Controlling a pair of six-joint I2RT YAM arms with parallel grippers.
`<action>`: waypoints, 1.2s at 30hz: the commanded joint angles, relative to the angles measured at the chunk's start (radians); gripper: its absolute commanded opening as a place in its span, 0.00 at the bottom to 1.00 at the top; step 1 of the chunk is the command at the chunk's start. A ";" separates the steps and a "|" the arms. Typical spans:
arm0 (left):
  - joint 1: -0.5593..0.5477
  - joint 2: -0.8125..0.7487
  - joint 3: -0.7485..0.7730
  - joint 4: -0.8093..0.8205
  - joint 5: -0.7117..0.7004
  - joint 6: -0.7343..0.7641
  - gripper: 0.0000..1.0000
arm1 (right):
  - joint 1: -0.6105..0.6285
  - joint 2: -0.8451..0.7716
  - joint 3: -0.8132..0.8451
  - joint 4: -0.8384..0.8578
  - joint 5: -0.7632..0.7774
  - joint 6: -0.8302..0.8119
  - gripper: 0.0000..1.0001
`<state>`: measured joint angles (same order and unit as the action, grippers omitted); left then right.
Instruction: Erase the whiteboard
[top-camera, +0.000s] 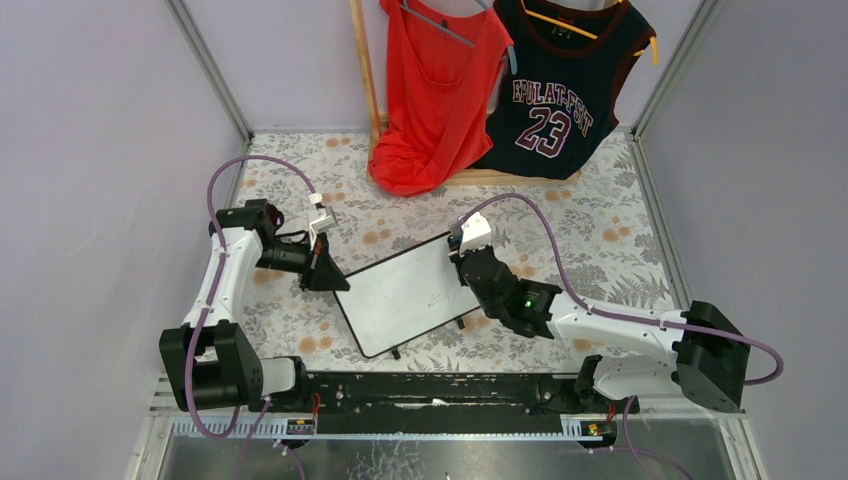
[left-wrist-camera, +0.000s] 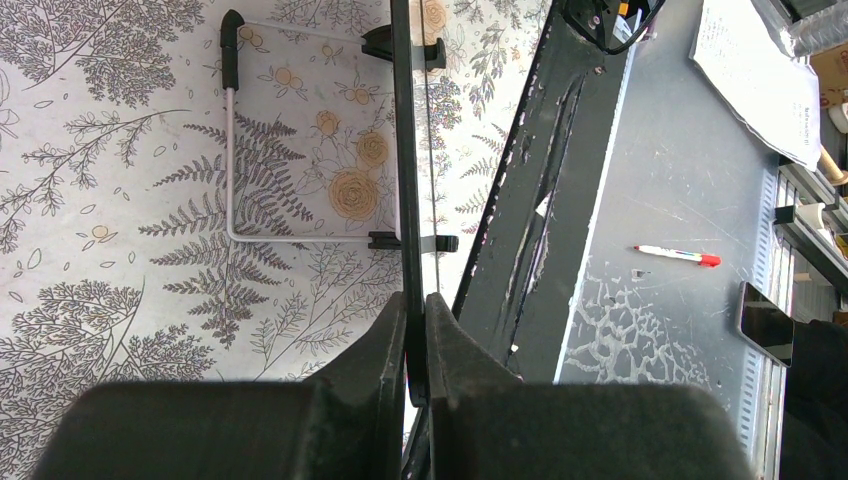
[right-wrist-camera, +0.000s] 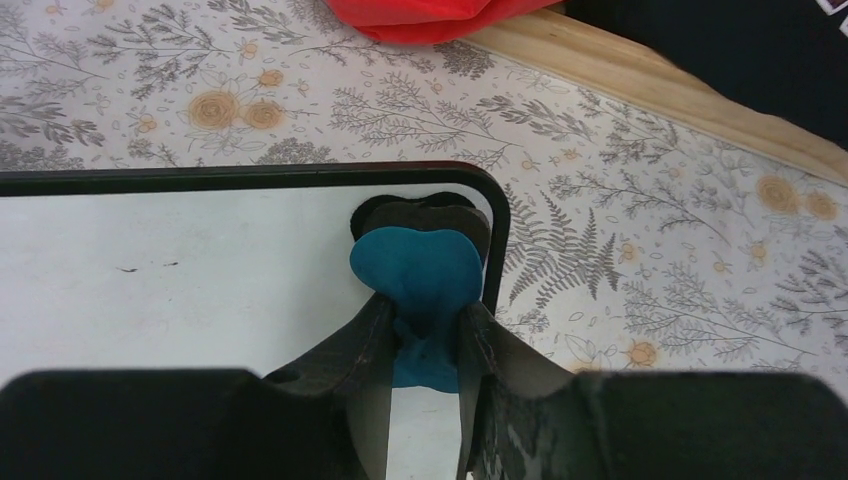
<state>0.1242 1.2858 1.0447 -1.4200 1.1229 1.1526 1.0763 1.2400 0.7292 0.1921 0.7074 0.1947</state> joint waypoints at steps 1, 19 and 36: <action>-0.017 0.002 0.009 -0.033 0.005 0.052 0.00 | -0.002 0.002 -0.029 0.060 -0.086 0.073 0.00; -0.022 0.008 0.010 -0.033 0.006 0.051 0.00 | 0.247 0.140 -0.035 0.112 0.001 0.239 0.00; -0.023 0.006 0.010 -0.033 0.005 0.052 0.00 | 0.245 0.085 -0.083 0.011 0.141 0.283 0.00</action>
<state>0.1204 1.2877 1.0477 -1.4193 1.1213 1.1568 1.3460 1.4048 0.6796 0.2512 0.7509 0.4530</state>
